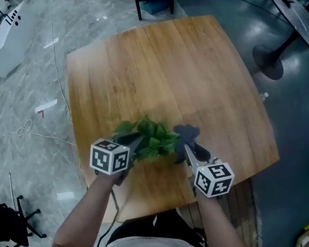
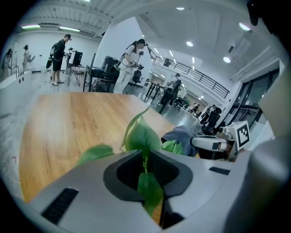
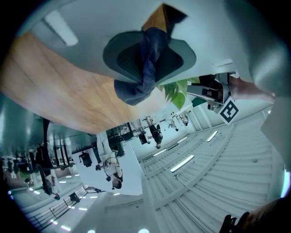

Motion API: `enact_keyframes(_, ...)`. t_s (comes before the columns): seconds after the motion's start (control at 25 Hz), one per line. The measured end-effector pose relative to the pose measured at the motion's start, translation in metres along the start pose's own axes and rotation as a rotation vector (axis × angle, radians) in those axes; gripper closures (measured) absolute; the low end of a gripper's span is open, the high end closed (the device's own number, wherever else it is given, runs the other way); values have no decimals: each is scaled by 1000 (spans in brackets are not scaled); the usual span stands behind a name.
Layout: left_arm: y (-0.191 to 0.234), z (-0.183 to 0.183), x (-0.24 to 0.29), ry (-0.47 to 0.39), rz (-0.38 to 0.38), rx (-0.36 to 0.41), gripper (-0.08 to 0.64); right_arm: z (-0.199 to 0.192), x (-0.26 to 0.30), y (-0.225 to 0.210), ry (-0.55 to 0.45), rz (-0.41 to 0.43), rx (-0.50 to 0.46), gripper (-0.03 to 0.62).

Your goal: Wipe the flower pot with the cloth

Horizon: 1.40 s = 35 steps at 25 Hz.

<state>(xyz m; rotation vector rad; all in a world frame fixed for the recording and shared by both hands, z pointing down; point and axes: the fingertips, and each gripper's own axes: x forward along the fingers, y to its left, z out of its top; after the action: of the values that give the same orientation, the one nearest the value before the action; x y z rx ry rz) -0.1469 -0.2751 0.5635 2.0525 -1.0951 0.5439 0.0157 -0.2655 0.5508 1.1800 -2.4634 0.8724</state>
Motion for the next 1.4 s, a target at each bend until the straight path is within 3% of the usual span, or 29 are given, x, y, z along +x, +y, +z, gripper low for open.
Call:
enact_keyframes(0.4, -40, 51, -80, -176, 6, 74, 537, 75, -49, 64, -131, 17, -131, 518)
enact_keyframes(0.84, -109, 130, -214, -482, 23, 193, 554, 157, -121, 153, -302, 63, -256, 518)
enact_keyframes(1.08, -142, 153, -284, -634, 18, 203, 554, 189, -162, 202, -389, 97, -320, 518)
enact_keyframes(1.4, -169, 180, -329, -723, 29, 235, 554, 233, -195, 239, -476, 101, -400, 520)
